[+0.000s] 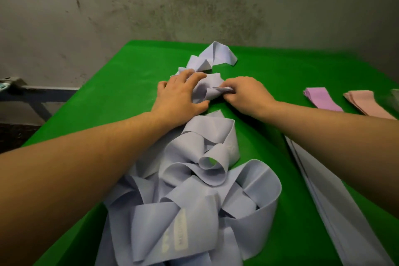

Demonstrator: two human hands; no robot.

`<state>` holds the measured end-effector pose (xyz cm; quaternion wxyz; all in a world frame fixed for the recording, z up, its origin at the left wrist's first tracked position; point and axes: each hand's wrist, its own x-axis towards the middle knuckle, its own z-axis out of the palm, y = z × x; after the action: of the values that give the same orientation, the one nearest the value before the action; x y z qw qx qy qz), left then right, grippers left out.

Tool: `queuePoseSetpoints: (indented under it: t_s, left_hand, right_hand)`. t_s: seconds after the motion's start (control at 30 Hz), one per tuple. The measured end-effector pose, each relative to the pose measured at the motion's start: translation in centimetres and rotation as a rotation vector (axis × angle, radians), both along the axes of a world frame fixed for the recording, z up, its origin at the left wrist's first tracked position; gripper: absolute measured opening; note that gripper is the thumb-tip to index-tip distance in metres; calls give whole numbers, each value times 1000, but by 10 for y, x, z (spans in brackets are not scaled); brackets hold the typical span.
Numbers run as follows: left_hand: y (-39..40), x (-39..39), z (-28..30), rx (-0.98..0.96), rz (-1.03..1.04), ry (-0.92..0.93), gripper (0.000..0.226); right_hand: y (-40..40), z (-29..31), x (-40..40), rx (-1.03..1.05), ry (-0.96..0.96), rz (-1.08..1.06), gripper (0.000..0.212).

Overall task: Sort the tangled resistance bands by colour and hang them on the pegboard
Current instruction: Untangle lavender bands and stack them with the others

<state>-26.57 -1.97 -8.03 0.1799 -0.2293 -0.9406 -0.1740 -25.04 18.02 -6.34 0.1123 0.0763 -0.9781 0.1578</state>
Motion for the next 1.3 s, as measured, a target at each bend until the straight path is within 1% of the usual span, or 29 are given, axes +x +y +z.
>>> queuePoseSetpoints:
  t_s: [0.07,0.13,0.17,0.23,0.3,0.37,0.4,0.47,0.5,0.57,0.63,0.7,0.73,0.8,0.83,0.9,0.97,1.0,1.07,1.13,1.2,1.3]
  left_hand:
    - [2,3,5,-1,-8,-22,63]
    - [5,10,11,35,-34,-58,60]
    - [7,14,13,51,-55,-81,58]
    - [11,22,20,50,-102,-103,50]
    - [14,32,30,41,-136,-127,44]
    - [18,42,42,34,-160,-140,46]
    - [21,47,48,33,-160,-136,47]
    - [25,58,57,43,-147,-133,49]
    - [28,65,61,49,-141,-146,51]
    - [34,79,67,106,-139,-168,61]
    - [39,96,74,197,-149,-149,71]
    - [42,113,79,241,-151,-122,74]
    - [43,120,81,266,-164,-128,71]
    - [44,135,86,360,-212,-188,58]
    - [43,143,89,411,-224,-209,50]
    - [41,159,95,534,-239,-250,35]
    - [39,179,104,691,-266,-355,25]
    - [39,188,108,761,-279,-407,21]
    - [38,206,117,865,-282,-466,13]
    - [37,220,124,936,-275,-502,12]
    - [36,236,130,986,-267,-576,12]
    - [34,258,136,1039,-265,-680,15]
  right_hand:
    - [6,6,12,-88,22,13,5]
    - [10,16,28,-137,21,39,24]
    - [11,22,37,-179,5,59,30]
    - [14,34,53,-268,-27,87,35]
    - [18,44,67,-415,-92,89,31]
    - [19,54,82,-738,-199,54,16]
    - [19,59,88,-939,-240,35,14]
    - [15,70,98,-1328,-277,15,23]
    - [13,78,104,-1473,-273,11,28]
    - [8,93,116,-1681,-266,-11,30]
    - [6,108,129,-1787,-263,-83,28]
    - [6,123,144,-1772,-271,-119,27]
    - [6,130,153,-1770,-286,-104,23]
    - [4,147,175,-1792,-326,-50,16]
    - [4,152,185,-1789,-351,-23,22]
    - [8,158,203,-1707,-440,29,36]
    - [11,159,215,-1625,-488,63,26]
    - [12,158,220,-1590,-469,68,22]
    - [13,155,230,-1482,-360,44,21]
    - [13,150,243,-1353,-289,34,28]
    - [13,145,257,-1270,-266,2,35]
    - [13,139,274,-1174,-213,-8,33]
